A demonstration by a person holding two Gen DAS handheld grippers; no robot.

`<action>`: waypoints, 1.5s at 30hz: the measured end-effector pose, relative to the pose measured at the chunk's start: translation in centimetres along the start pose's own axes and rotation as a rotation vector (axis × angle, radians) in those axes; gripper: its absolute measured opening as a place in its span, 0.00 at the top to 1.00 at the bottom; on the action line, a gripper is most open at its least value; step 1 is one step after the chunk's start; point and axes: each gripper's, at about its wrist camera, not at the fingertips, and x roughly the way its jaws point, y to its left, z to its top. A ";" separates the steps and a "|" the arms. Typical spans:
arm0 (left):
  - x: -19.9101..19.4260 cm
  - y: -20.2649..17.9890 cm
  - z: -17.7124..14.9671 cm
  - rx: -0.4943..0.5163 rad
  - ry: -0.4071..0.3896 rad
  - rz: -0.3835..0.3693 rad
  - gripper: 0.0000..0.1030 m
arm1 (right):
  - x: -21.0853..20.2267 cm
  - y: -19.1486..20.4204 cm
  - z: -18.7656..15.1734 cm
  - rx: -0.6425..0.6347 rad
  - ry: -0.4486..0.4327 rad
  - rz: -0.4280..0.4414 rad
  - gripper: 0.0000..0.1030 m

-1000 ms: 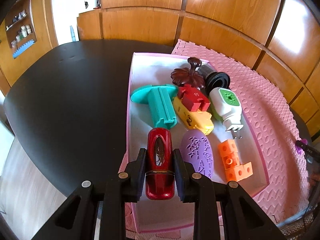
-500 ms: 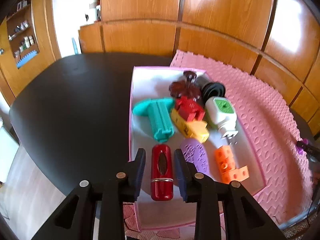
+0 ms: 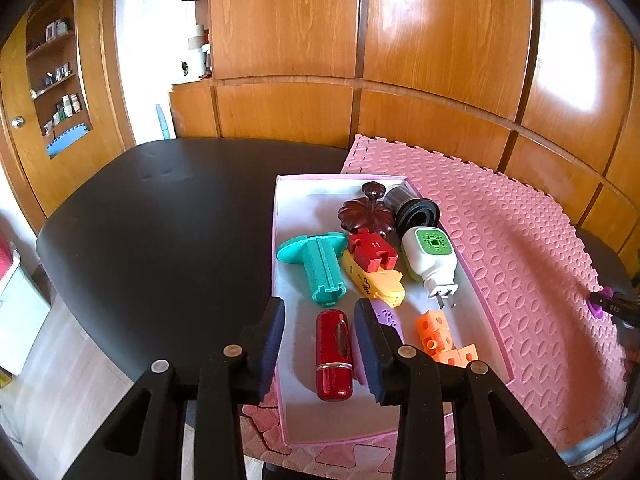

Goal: Organize rigid objects
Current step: 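Lower the red lipstick into the tray and open the left tool, then carry the purple ball into the tray with the right tool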

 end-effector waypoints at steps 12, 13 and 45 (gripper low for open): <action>-0.1 0.6 -0.5 -0.012 0.003 -0.002 0.64 | -1.7 1.0 0.3 0.011 -0.024 0.062 0.69; -0.1 0.7 -0.5 -0.015 0.006 -0.004 0.64 | -1.9 1.2 0.3 0.012 -0.028 0.070 0.69; 0.4 6.6 -1.6 -0.145 0.016 0.070 0.51 | -10.7 32.9 -0.4 -0.508 -0.068 0.639 0.69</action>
